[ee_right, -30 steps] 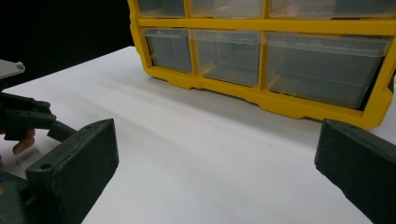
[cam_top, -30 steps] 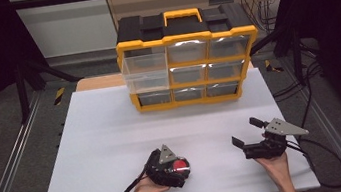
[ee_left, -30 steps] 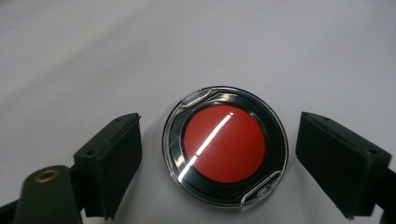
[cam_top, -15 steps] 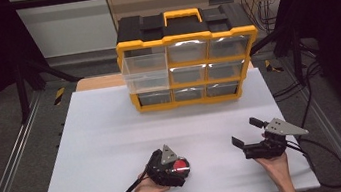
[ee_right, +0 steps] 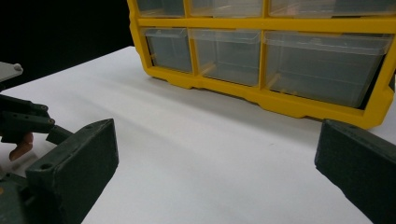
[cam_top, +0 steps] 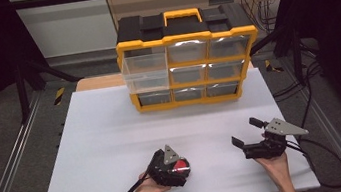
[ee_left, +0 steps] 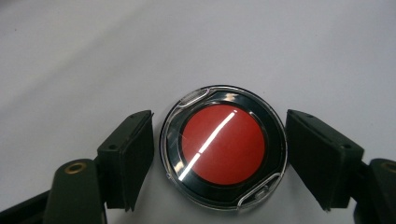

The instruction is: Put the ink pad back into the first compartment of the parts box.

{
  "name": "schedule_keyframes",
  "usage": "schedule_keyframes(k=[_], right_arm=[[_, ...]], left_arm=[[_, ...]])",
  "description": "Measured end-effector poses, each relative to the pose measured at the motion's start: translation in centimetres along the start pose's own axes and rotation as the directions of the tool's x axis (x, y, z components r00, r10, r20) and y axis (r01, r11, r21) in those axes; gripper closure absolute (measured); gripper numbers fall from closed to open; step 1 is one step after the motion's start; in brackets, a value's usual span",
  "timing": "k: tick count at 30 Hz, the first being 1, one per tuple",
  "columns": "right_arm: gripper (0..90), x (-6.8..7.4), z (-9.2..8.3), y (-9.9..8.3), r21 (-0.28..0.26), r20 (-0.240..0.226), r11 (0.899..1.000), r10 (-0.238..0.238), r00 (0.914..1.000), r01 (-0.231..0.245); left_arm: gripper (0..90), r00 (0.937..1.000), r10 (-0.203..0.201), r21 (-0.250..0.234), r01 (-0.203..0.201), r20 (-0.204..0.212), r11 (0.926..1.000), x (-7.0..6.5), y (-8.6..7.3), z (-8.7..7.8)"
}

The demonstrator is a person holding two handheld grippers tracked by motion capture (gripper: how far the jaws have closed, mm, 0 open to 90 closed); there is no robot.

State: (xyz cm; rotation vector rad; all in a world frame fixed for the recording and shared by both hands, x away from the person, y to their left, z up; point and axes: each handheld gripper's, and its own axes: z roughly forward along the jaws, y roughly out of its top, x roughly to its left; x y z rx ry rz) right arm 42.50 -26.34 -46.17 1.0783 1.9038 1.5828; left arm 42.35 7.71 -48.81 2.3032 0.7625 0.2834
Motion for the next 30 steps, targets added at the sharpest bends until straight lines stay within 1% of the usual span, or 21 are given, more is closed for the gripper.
schedule_keyframes(k=[6,10,26,30], right_arm=[[0.5,0.0,-0.04,0.02,0.002,0.0,1.0,0.002,1.0,-0.002],[0.5,-0.01,0.0,0.0,0.001,0.0,1.0,0.0,1.0,0.0],[0.5,-0.01,-0.05,0.03,0.003,0.0,1.0,0.003,1.0,-0.003],[0.5,-0.01,-0.07,0.04,0.002,-0.001,1.0,0.003,1.0,-0.003]], left_arm=[[28.9,1.0,-0.008,0.003,0.008,-0.004,1.0,0.02,0.05,-0.07],[29.3,0.9999,-0.009,0.007,0.009,-0.011,0.9999,-0.05,0.12,-0.05],[29.7,1.0,-0.001,0.009,0.001,-0.003,1.0,0.08,0.16,-0.12],[29.7,1.0,-0.006,0.007,0.006,0.003,1.0,0.17,0.17,-0.16]])
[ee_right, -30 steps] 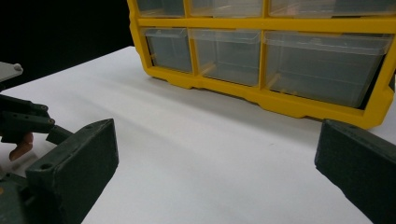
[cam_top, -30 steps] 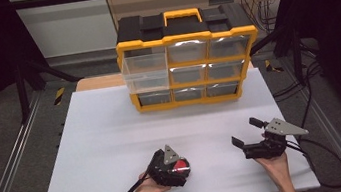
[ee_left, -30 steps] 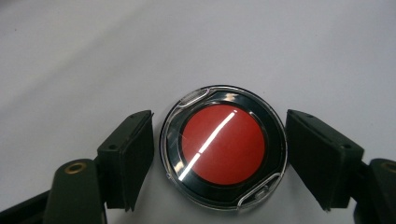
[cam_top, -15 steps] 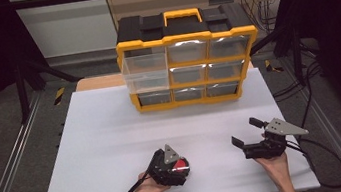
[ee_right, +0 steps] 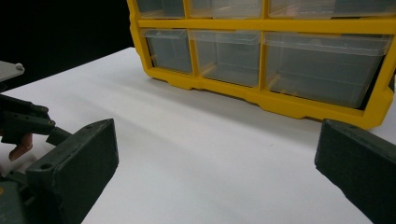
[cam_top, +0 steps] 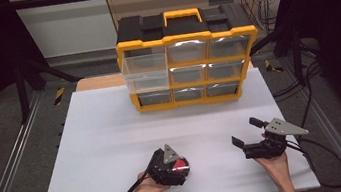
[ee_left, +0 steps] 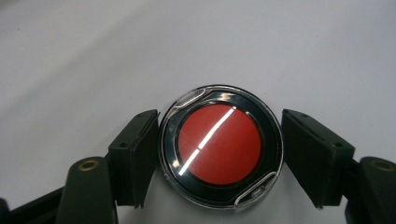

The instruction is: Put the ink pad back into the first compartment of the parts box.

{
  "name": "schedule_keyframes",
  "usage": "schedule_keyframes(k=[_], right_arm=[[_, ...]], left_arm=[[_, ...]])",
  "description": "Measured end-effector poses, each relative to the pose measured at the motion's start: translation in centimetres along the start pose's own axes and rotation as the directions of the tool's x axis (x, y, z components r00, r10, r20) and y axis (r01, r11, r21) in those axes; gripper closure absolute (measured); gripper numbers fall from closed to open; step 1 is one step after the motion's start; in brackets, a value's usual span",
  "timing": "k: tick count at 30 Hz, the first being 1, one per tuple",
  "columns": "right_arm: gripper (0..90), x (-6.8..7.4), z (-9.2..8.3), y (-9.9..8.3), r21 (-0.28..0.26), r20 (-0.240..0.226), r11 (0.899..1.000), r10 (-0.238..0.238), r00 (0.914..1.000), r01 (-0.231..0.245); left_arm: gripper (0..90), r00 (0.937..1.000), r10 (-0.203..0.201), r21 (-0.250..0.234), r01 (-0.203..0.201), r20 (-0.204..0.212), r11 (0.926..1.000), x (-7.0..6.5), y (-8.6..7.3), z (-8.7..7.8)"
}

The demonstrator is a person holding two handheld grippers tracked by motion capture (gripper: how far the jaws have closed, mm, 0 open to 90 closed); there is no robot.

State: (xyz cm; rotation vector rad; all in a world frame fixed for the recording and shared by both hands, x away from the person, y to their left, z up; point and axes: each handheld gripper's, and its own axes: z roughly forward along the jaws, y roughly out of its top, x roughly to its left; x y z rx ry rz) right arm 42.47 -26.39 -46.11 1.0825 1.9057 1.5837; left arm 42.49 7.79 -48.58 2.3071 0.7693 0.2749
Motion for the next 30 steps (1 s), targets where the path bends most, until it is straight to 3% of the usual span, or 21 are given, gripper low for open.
schedule_keyframes(k=[10,30], right_arm=[[0.5,0.0,0.0,0.0,0.0,-0.001,1.0,0.002,1.0,-0.002],[0.5,0.0,0.0,0.0,-0.002,-0.001,1.0,0.005,1.0,-0.005]], left_arm=[[29.7,1.0,0.004,0.006,-0.004,0.009,1.0,0.0,0.0,-0.3],[29.6,1.0,-0.009,-0.059,0.009,-0.001,0.9982,0.8,0.5,-3.2]])
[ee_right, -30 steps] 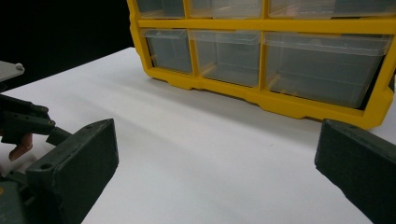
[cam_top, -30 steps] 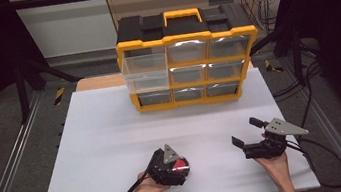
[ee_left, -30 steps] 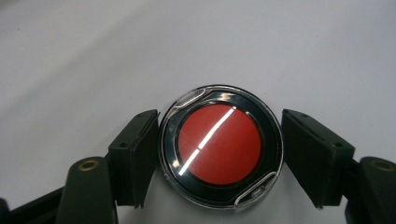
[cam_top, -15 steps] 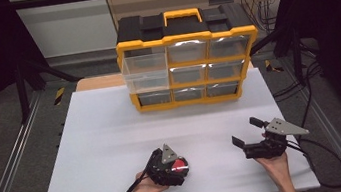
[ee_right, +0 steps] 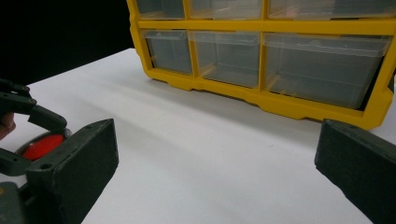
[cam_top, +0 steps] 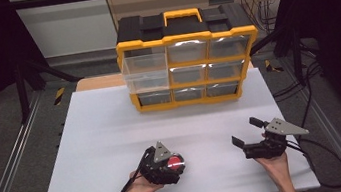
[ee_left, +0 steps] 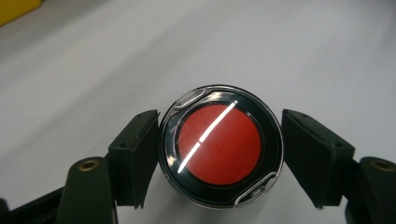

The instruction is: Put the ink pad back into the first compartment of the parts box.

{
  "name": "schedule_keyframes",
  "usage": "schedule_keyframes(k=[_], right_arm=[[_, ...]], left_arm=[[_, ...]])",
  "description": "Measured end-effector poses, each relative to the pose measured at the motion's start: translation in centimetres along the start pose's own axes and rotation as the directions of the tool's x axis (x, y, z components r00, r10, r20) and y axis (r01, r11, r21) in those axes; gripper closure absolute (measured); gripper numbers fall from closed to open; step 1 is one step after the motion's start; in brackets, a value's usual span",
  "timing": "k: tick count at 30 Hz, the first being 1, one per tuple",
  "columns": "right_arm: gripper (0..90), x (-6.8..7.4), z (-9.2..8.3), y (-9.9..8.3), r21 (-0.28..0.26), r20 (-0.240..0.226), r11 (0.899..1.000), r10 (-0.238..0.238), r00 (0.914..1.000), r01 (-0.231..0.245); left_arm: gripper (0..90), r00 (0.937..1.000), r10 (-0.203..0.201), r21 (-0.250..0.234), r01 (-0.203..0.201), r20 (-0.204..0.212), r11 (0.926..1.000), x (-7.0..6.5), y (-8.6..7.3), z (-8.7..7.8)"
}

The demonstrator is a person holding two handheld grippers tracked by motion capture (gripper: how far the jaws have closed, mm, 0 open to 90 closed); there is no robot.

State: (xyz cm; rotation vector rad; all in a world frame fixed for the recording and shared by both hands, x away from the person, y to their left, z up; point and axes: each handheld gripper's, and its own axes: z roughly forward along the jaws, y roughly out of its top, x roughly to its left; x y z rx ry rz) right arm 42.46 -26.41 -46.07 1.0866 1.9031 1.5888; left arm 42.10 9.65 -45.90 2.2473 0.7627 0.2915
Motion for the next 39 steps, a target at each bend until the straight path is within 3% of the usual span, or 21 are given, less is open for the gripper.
schedule_keyframes(k=[16,39], right_arm=[[0.5,0.0,0.0,0.0,-0.003,0.003,1.0,0.0,1.0,0.0],[0.5,-0.2,-0.1,0.1,-0.009,0.009,1.0,0.002,1.0,-0.002]], left_arm=[[29.7,0.9994,-0.028,-0.069,0.026,-0.02,0.9972,1.6,0.6,-3.4],[29.7,0.9981,-0.039,-0.139,0.032,-0.047,0.9897,3.0,1.7,-6.8]])
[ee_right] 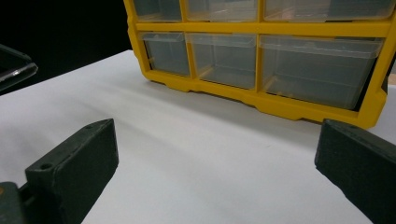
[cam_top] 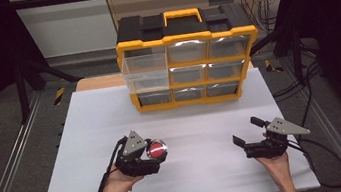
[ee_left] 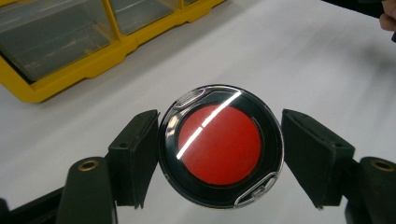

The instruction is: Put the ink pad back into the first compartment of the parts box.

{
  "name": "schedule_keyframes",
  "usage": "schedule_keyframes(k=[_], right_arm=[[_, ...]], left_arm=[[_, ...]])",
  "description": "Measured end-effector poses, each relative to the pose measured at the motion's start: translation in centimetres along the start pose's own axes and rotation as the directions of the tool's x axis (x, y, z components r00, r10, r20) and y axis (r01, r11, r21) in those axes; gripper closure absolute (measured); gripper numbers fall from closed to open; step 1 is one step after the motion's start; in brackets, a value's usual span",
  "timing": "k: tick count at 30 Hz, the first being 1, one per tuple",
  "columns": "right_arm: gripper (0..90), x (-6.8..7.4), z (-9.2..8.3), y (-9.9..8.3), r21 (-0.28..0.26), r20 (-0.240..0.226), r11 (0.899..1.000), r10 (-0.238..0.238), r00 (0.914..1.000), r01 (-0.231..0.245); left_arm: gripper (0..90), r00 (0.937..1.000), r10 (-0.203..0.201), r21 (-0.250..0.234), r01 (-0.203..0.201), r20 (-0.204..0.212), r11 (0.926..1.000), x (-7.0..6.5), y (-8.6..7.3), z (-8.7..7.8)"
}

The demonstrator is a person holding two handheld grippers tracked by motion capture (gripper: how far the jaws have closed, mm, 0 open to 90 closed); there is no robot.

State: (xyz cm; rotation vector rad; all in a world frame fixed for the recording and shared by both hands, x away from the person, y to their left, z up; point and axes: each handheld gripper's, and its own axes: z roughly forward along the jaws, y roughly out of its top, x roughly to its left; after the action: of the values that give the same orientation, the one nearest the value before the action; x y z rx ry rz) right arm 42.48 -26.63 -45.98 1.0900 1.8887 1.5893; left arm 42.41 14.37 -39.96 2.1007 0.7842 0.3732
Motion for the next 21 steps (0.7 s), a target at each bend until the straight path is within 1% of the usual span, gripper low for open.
schedule_keyframes(k=[6,8,18,21], right_arm=[[0.5,0.0,0.0,0.0,-0.001,0.002,1.0,-0.003,1.0,0.003],[0.5,0.0,0.0,0.0,0.0,0.001,1.0,0.001,1.0,-0.001],[0.5,0.0,-0.1,0.1,-0.002,0.001,1.0,0.001,1.0,-0.001],[0.5,0.0,0.0,0.0,0.0,0.002,1.0,0.002,1.0,-0.002]], left_arm=[[29.7,0.9999,-0.009,-0.017,0.009,-0.006,0.9998,0.5,0.4,-0.8],[29.6,0.9998,-0.016,-0.027,0.016,-0.012,0.9995,0.9,0.5,-1.2],[29.6,0.9988,-0.025,-0.066,0.023,-0.041,0.9976,2.0,1.4,-3.1],[29.6,0.9983,-0.034,-0.08,0.03,-0.048,0.9964,2.5,1.6,-3.6]])
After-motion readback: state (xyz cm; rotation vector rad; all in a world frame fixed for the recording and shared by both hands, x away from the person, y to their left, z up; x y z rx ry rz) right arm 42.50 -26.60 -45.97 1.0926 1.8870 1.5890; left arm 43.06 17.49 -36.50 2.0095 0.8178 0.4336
